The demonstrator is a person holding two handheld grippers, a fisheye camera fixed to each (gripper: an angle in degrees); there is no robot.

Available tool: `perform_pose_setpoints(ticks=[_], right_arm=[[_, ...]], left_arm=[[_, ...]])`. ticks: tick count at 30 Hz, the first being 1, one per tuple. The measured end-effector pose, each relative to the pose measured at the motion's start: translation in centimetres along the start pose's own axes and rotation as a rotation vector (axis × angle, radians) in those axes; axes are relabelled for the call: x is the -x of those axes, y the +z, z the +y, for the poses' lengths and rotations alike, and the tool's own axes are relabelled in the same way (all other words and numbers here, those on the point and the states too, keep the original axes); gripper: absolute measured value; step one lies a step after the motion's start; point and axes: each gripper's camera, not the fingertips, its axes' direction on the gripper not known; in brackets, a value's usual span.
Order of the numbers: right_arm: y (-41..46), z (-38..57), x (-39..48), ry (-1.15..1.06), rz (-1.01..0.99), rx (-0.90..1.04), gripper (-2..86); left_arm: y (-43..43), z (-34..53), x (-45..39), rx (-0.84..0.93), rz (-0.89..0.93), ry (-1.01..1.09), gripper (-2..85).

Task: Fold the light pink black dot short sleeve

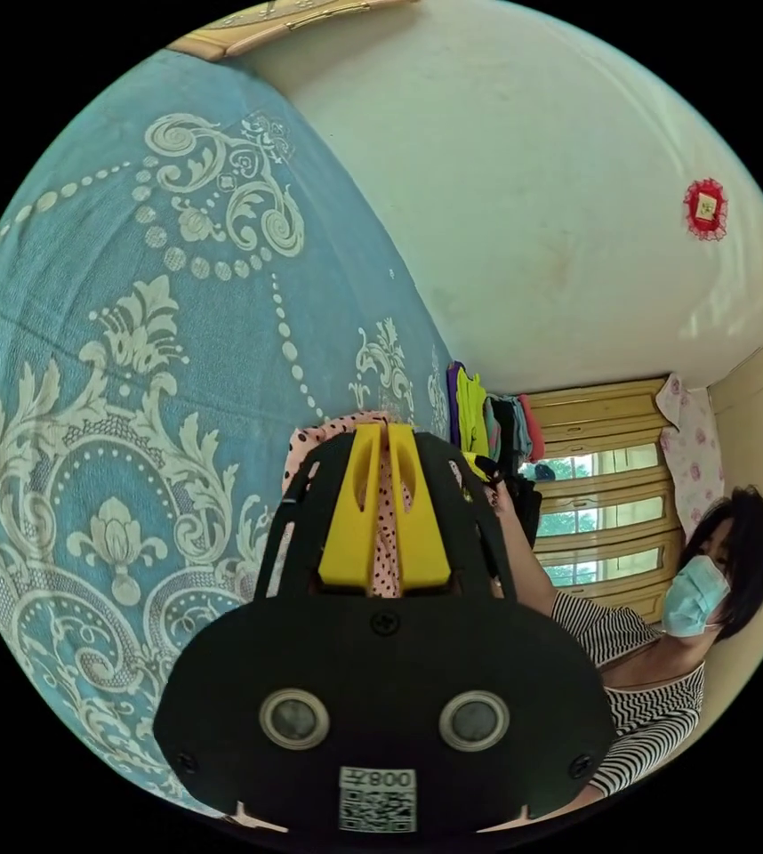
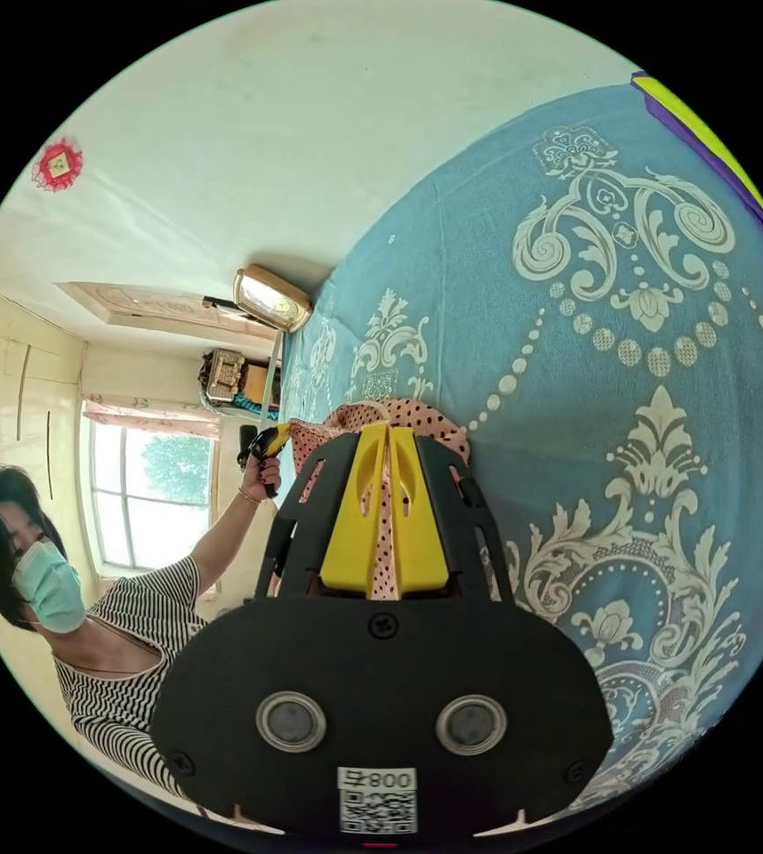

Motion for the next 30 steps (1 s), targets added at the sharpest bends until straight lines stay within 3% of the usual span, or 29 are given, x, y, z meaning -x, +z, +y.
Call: perform_pose_setpoints(ticks=[7, 14, 19, 25, 30], right_arm=[[4.5, -3.5, -1.4, 0.066, 0.080, -0.033, 1.9], [5.7, -2.0, 6.2, -0.105, 0.243, -0.185, 6.6], [14.3, -1.5, 12.2, -0.256, 0.533, 0.002, 6.3], [21.0, -1.8, 16.4, -0.367, 0.800, 0.020, 5.2], [24.2, -3.0, 17.5, -0.366, 0.891, 0.055, 0.5]], left_arm=[[2.6, -1.5, -0.4, -0.098, -0.057, -0.010, 5.6], [6.9, -0.7, -9.6, -0.025, -0.246, 0.269, 7.1], [13.4, -1.3, -13.9, 0.102, -0.482, 0.384, 8.1], [19.3, -3.0, -16.1, 0.183, -0.705, 0.407, 4.4], [19.9, -3.3, -18.2, 0.162, -0.695, 0.425, 1.3]])
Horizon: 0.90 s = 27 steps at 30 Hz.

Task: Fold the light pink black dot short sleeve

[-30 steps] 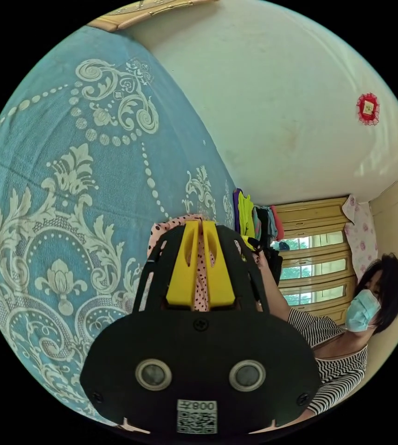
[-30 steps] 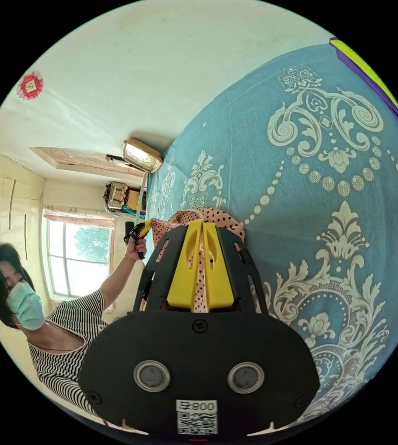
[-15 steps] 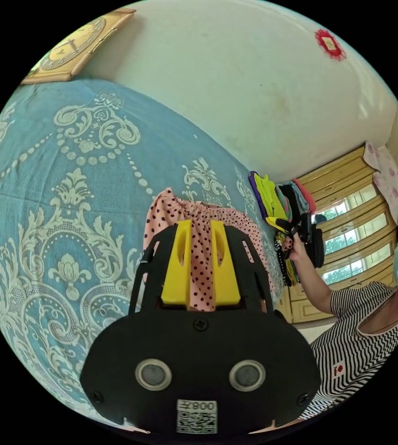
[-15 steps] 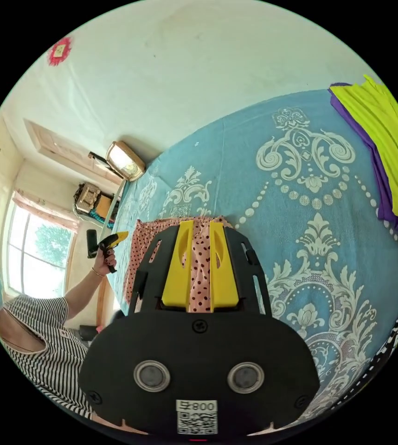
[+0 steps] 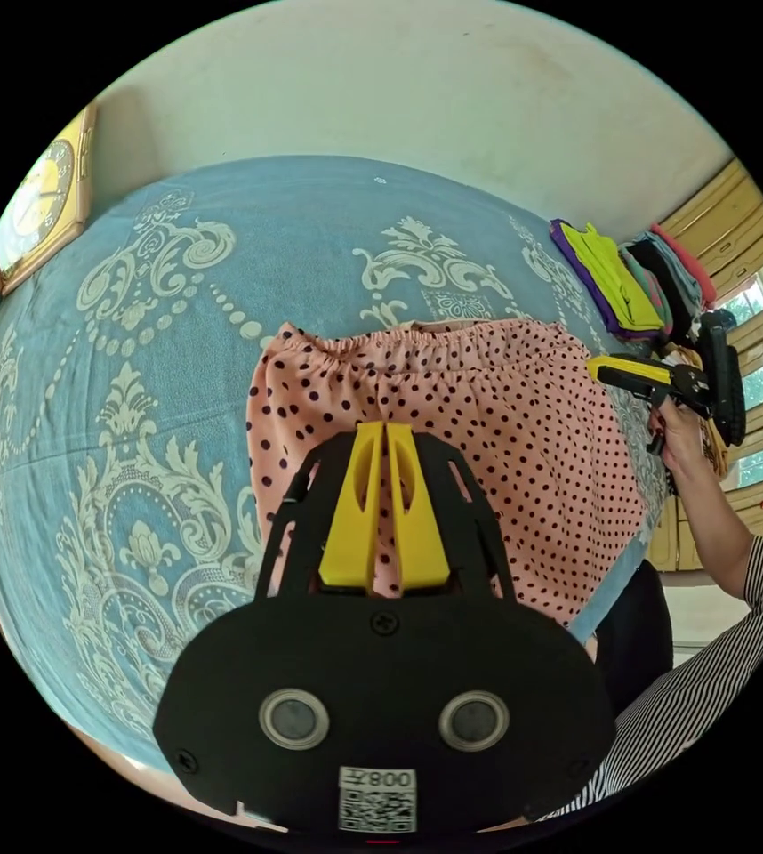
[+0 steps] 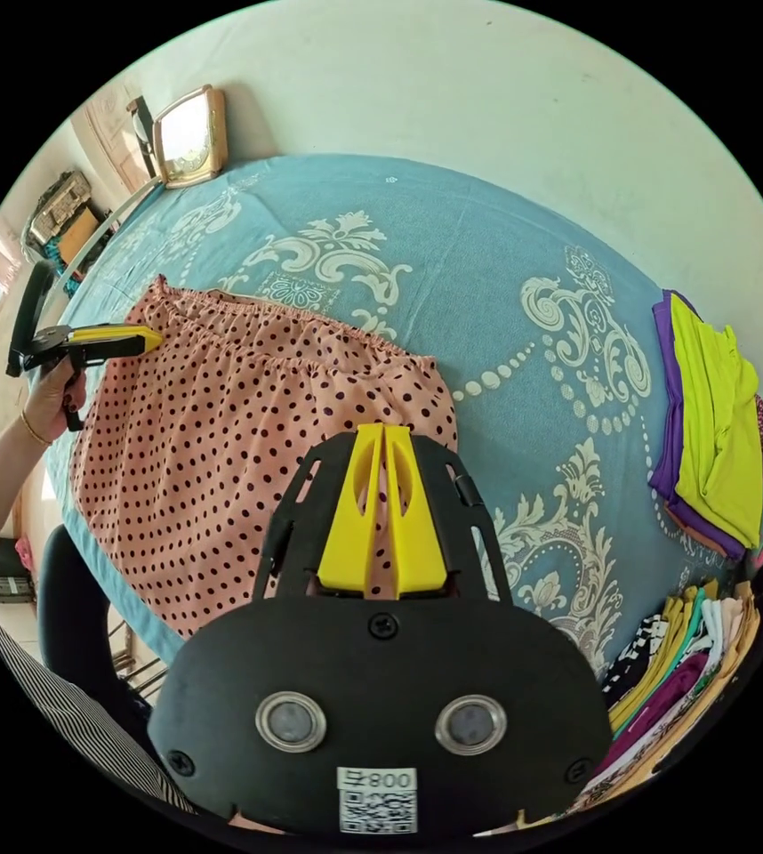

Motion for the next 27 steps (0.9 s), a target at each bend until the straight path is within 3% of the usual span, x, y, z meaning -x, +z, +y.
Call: perform_pose_setpoints(ticks=[11, 19, 27], right_arm=[[-4.6, -1.9, 1.3, 0.026, -0.083, -0.157, 0.5], [-2.8, -4.5, 4.7, -0.129, -0.057, -0.069, 6.9], [-1.0, -6.0, 6.4, -0.161, 0.091, 0.013, 0.4]], left_arm=[[-5.2, -3.1, -3.6, -0.141, -0.009, 0.077, 0.5], [-2.9, -4.0, -3.3, -0.054, -0.025, 0.064, 0.5], [-3.2, -4.2, -2.8, -0.056, -0.016, 0.056, 0.6]])
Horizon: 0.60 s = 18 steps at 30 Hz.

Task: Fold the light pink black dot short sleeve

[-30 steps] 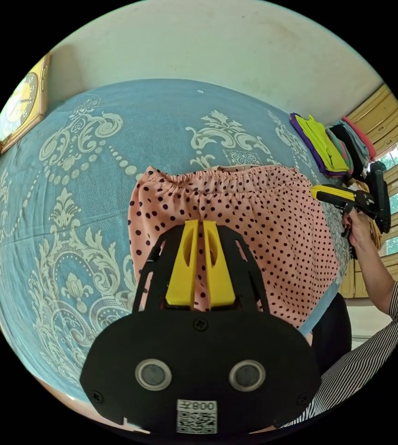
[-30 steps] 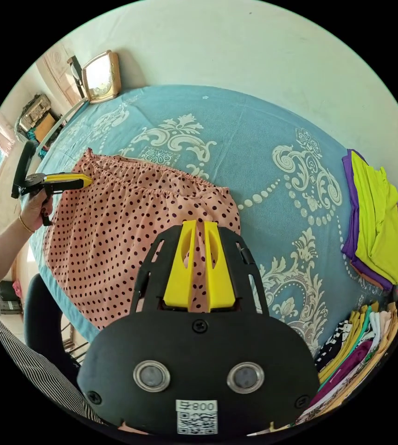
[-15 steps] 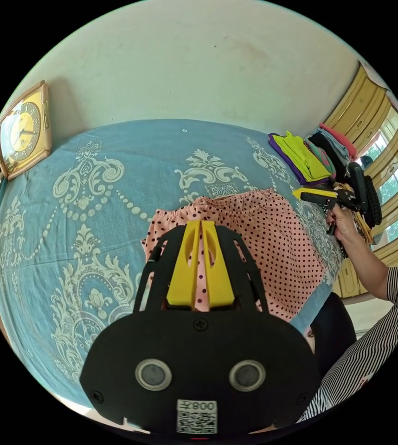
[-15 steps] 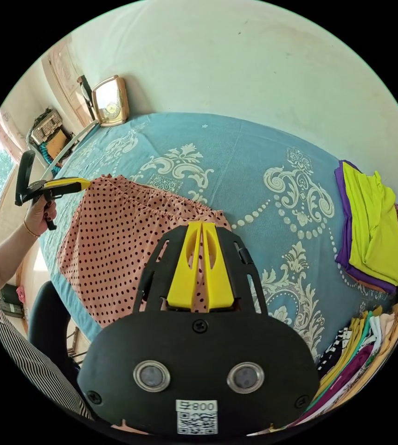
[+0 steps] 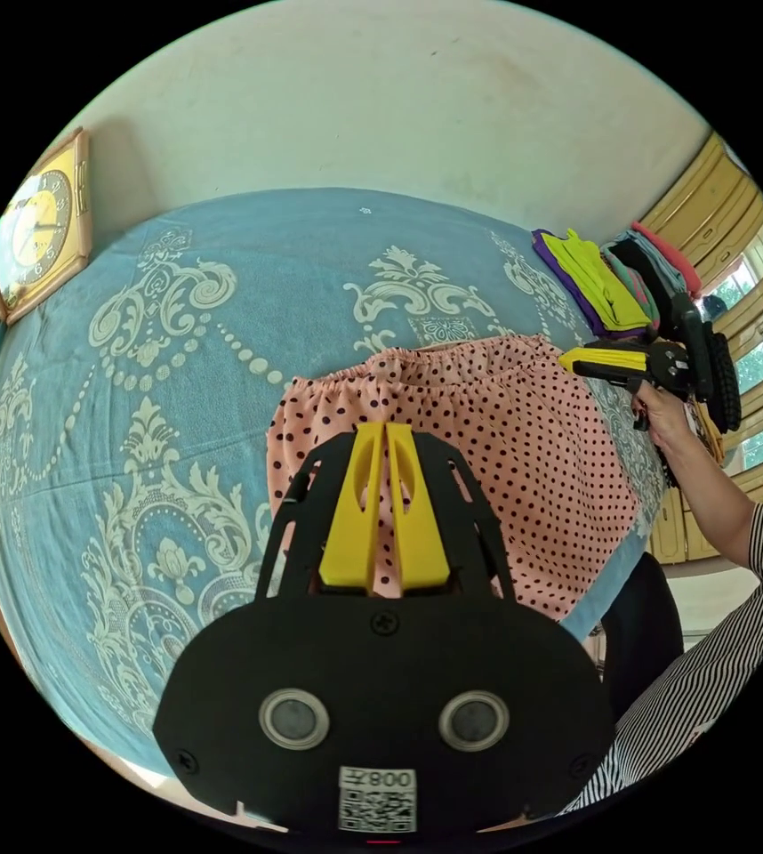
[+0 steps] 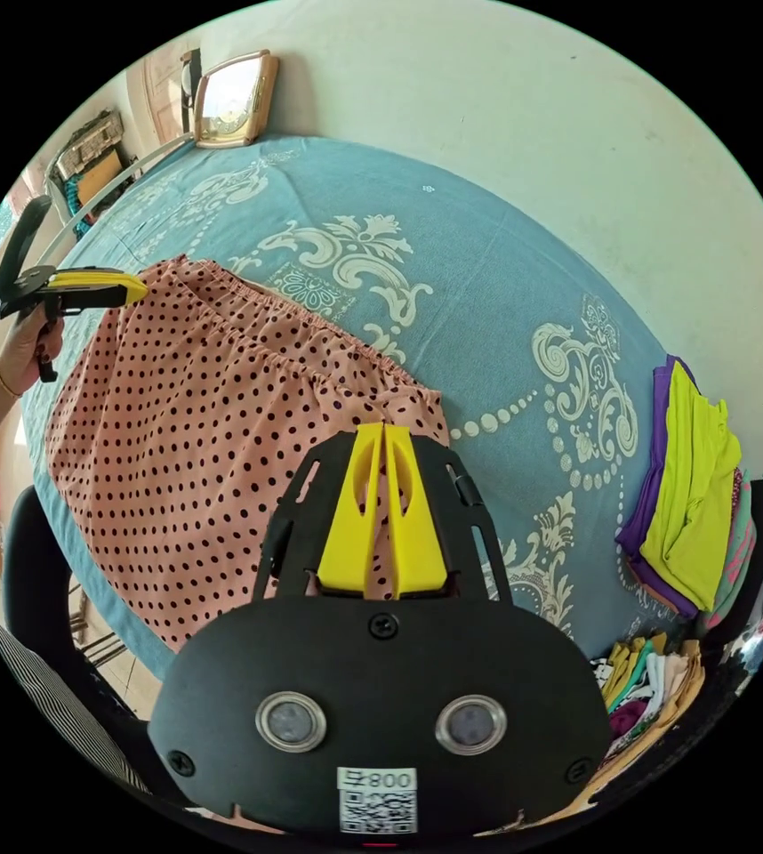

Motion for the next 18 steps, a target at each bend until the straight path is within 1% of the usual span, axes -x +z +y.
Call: perform_pose_setpoints(ticks=[7, 11, 15, 18], right_arm=[[-4.8, 1.6, -1.7, 0.058, -0.076, -0.148, 0.0], [-6.8, 1.5, -3.3, 0.103, -0.131, -0.222, 0.1], [-7.0, 0.7, -4.3, 0.128, -0.130, -0.231, 0.1], [-5.9, -0.1, -4.5, 0.128, -0.094, -0.176, 0.1]], left_arm=[[-1.9, 0.3, 1.2, -0.075, 0.073, -0.039, 0.7], [-1.9, 0.1, 2.2, -0.087, 0.070, -0.070, 0.9], [-1.4, -0.1, 2.8, -0.085, 0.095, -0.082, 1.8], [-1.3, 0.0, 3.0, -0.086, 0.098, -0.091, 3.4]])
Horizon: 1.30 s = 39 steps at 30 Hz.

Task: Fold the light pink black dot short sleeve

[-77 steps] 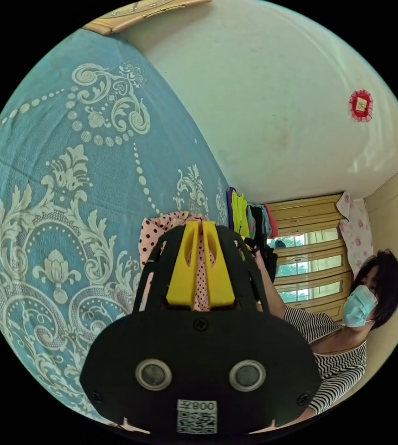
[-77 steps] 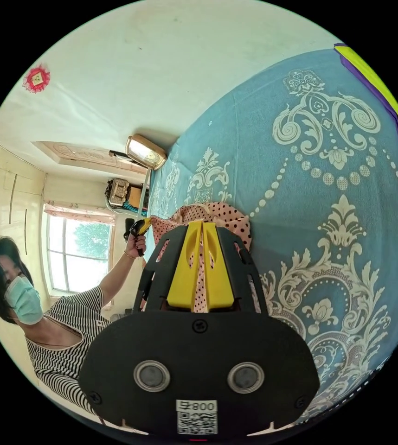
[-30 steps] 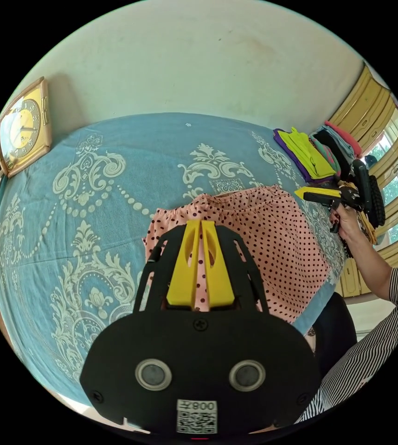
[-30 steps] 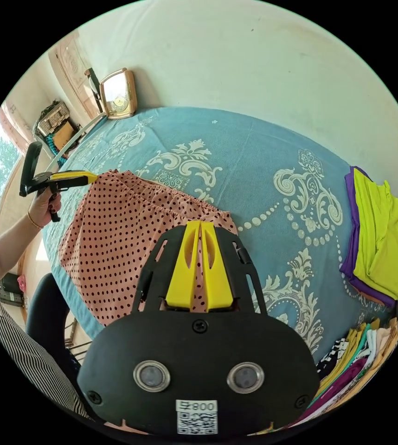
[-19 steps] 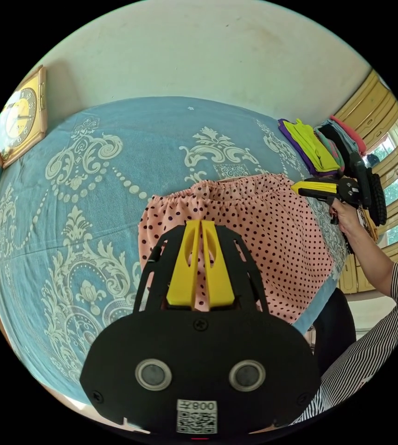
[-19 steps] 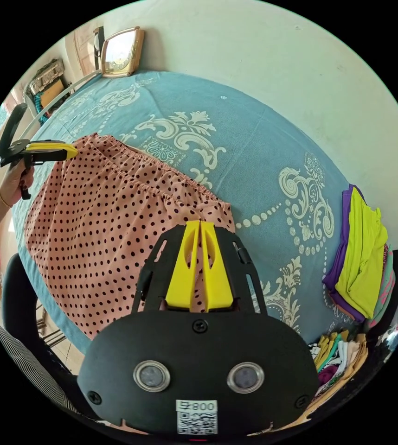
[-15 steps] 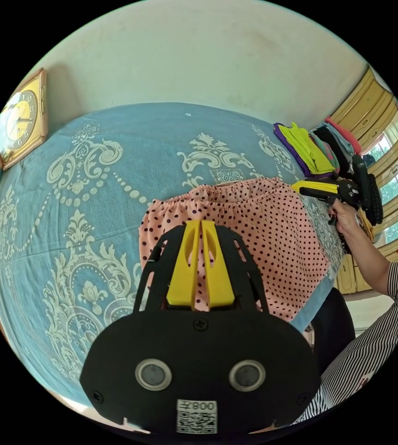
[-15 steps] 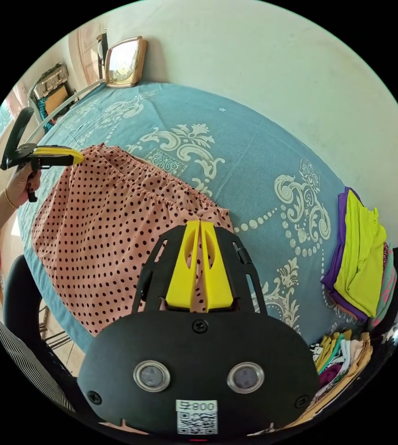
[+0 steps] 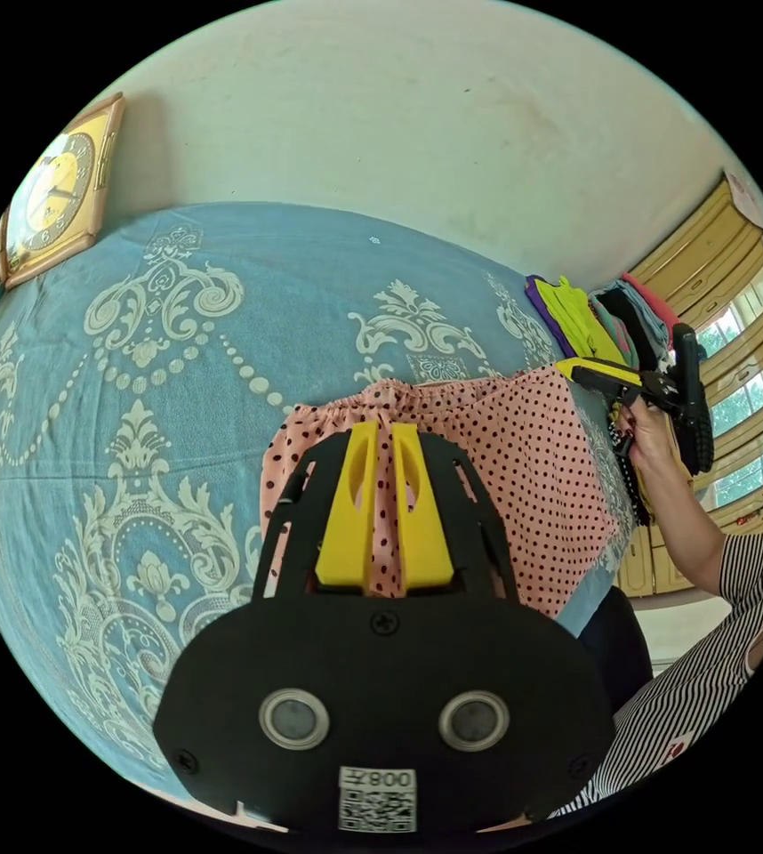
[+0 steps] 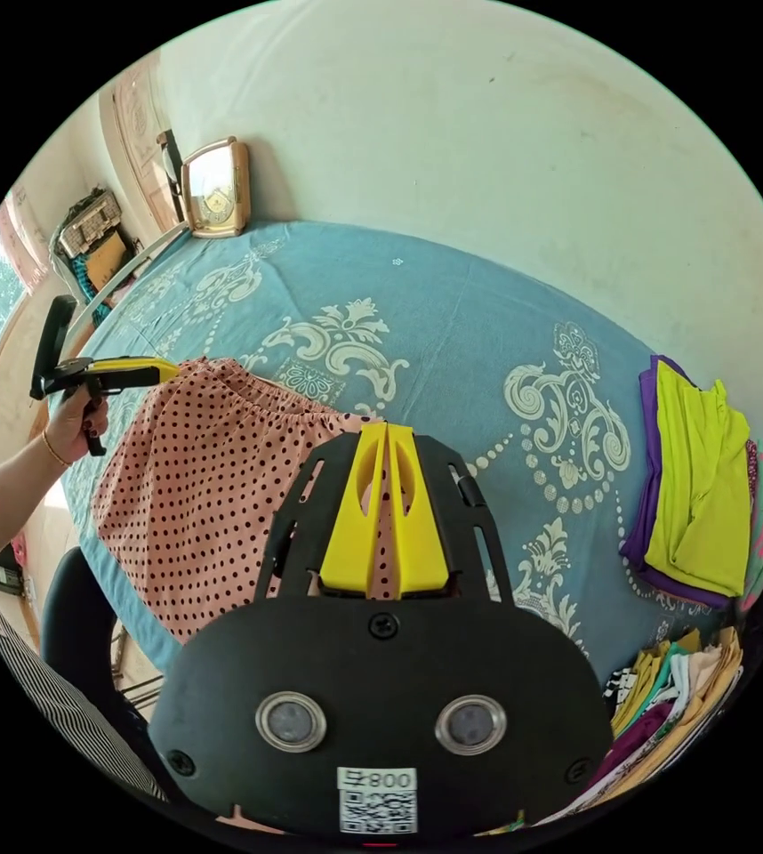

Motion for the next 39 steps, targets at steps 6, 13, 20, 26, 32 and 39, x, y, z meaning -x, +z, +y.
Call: perform_pose_setpoints(ticks=[6, 13, 20, 26, 32, 39], right_arm=[[1.6, 0.2, -0.5, 0.006, -0.001, 0.042, 0.1], [0.9, 2.1, -1.7, 0.028, -0.015, 0.047, 0.2], [-1.4, 3.9, -2.8, 0.051, -0.043, -0.006, 0.1], [-3.0, 3.6, -3.4, 0.075, -0.021, -0.069, 0.2], [1.9, 3.5, -3.7, 0.072, 0.006, 0.085, 0.2], [0.2, 5.9, -5.1, 0.125, 0.003, 0.031, 0.0]], left_arm=[[1.4, 0.0, -1.4, 0.069, -0.023, 0.099, 5.2], [2.8, 0.7, -2.0, 0.157, -0.125, 0.140, 1.1], [-2.4, 2.4, -1.3, -0.009, -0.042, 0.106, 0.4], [-2.1, 1.8, -0.1, -0.006, -0.106, 0.104, 0.3], [0.9, 2.8, 2.1, 0.094, -0.149, 0.063, 0.5], [-2.8, 5.9, 3.6, -0.012, -0.070, 0.033, 1.7]])
